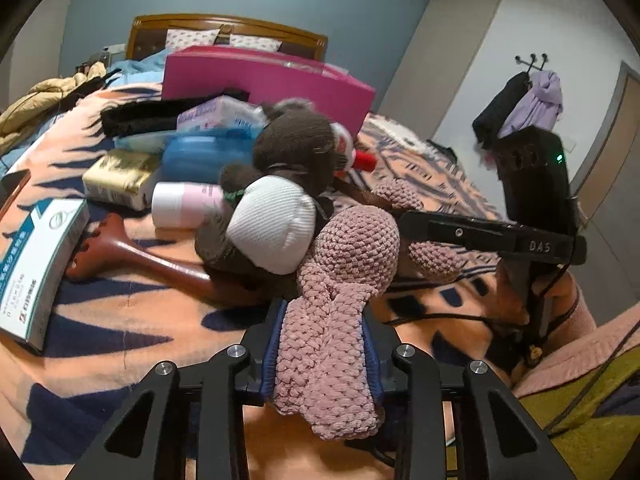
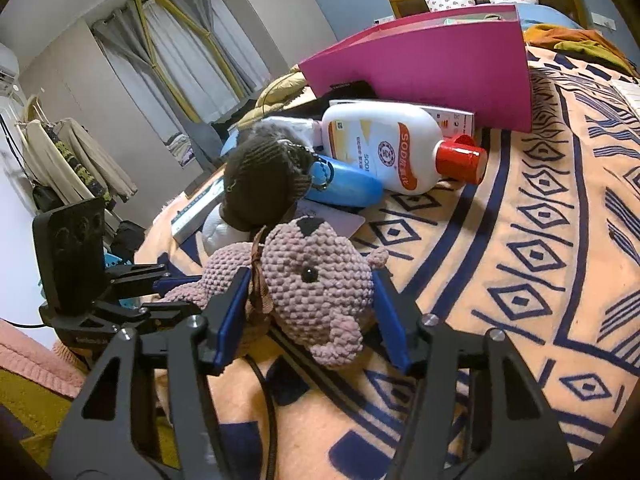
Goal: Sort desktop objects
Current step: 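Grasp the pink crochet bunny with left gripper while right grasps pink teddy bear, then lift and carry the bunny and teddy bear with both grippers over the magenta box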
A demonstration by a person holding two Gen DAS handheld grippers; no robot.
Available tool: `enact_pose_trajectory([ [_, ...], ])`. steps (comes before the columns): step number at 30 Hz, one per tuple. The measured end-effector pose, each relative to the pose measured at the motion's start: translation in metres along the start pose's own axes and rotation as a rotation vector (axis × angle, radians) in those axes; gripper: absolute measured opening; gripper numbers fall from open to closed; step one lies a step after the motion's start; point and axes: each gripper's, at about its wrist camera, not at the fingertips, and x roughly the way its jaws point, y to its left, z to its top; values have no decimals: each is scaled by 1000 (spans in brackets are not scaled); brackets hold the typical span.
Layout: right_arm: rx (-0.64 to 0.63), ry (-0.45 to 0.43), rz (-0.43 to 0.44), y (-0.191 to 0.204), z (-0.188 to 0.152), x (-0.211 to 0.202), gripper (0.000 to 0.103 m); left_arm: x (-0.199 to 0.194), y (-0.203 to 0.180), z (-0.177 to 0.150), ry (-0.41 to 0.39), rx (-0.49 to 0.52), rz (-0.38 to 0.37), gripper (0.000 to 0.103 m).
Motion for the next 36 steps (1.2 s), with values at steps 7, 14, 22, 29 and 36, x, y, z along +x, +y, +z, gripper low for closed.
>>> enact_pose_trajectory([
  [7,23,-61,71,1,7,-23,60,-21,-5,17,-70,0,-67,34],
  [14,35,-120,122,1,13,-42,60,-33,-11,29,-120,23,-108,34],
  [22,19,-194,145,2,19,-67,60,-37,-28,43,-166,82,-144,35],
  [29,26,-210,135,0,23,-72,61,-34,-26,45,-166,72,-139,35],
  [36,42,-218,136,-1,28,-67,61,-38,-26,56,-194,84,-117,35],
])
